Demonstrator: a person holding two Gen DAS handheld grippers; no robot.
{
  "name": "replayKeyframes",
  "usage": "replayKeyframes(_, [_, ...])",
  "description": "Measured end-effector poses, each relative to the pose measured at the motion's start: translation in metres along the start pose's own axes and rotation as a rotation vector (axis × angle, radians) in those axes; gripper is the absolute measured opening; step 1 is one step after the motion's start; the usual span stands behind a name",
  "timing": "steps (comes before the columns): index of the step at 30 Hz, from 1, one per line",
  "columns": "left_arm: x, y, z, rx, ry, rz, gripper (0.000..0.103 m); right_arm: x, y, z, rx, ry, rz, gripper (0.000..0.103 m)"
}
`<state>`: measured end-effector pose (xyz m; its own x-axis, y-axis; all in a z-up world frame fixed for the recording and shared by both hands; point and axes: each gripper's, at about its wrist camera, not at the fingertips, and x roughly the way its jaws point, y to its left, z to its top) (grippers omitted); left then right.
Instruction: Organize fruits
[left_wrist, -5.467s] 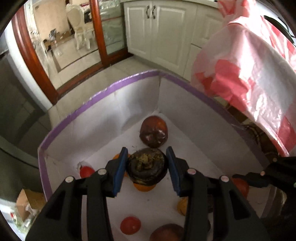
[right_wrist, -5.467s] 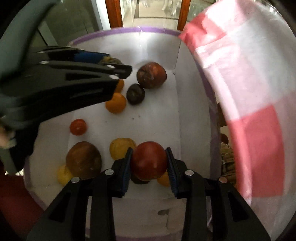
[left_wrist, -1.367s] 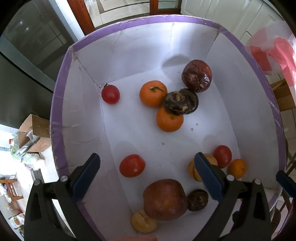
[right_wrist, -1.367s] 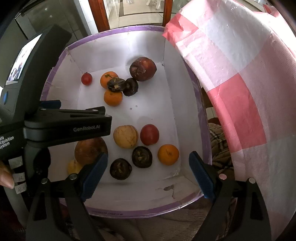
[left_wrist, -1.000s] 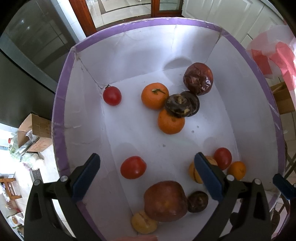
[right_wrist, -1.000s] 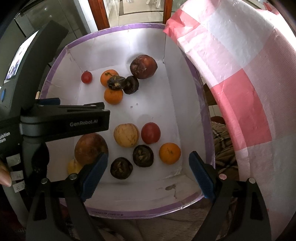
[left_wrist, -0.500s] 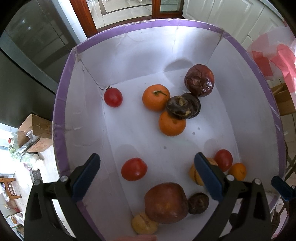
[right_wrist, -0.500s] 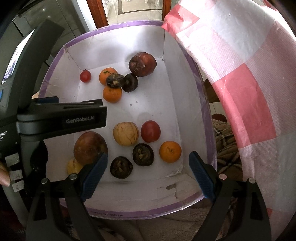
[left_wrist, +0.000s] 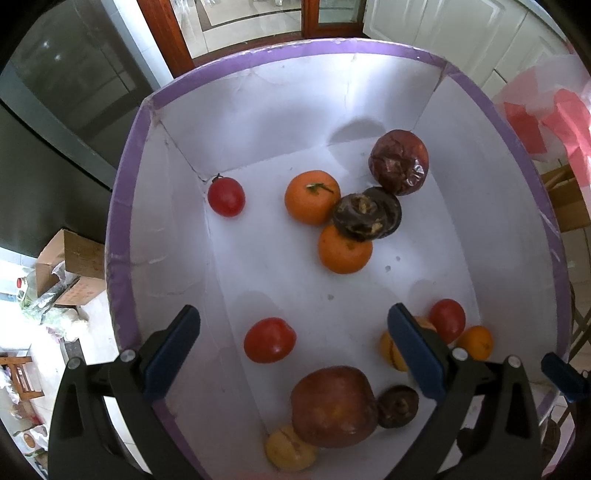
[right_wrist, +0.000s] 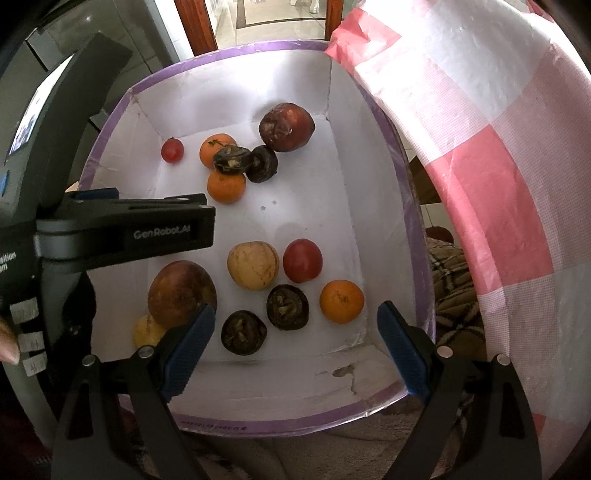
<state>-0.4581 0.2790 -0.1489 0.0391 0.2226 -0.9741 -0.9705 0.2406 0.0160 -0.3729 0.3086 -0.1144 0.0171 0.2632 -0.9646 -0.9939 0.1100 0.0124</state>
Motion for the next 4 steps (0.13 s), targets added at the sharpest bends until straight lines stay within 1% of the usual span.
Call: replayKeyframes(4, [0.0010, 0.0008, 0.0001, -0.003, 0.003, 0.007, 0.102, -0.0011, -0.0007, -0.0013, -0.003, 0.000, 0.002, 0.087])
